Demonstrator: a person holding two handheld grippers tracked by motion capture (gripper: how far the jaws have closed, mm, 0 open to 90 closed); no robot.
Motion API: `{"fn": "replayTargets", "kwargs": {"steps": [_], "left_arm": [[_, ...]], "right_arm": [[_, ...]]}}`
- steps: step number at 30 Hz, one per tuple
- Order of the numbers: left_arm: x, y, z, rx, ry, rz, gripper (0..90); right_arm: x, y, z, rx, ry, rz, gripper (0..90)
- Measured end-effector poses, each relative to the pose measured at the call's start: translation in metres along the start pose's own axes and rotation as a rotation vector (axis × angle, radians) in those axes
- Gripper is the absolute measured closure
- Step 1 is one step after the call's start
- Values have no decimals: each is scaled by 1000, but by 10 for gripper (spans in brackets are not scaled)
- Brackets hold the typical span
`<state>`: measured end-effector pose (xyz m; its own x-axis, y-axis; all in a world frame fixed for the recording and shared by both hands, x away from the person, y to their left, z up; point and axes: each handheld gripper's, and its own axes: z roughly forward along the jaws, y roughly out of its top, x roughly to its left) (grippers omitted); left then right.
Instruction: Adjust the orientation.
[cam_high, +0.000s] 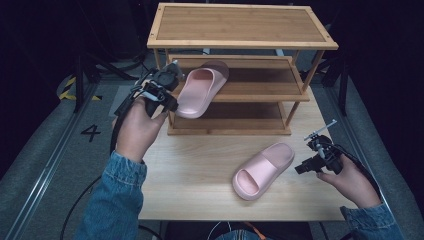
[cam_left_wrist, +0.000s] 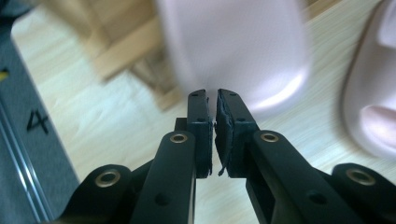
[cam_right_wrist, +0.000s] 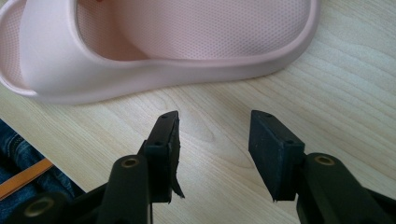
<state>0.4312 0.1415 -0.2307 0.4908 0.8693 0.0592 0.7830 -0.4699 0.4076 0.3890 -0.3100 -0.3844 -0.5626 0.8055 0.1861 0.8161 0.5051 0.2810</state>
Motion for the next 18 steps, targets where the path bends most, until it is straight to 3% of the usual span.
{"fn": "replayTargets", "kwargs": {"steps": [5,10,18], "left_arm": [[8,-12,9,-1,-19,-23,834],[10,-10,19,-2,-28,-32,834],[-6,3,26,-9,-59,-1,833]], "right_arm": [[0,0,2,5,3,0,535],[3,1,1,3,14,-9,535],[1,0,1,2,11,-2,536]]}}
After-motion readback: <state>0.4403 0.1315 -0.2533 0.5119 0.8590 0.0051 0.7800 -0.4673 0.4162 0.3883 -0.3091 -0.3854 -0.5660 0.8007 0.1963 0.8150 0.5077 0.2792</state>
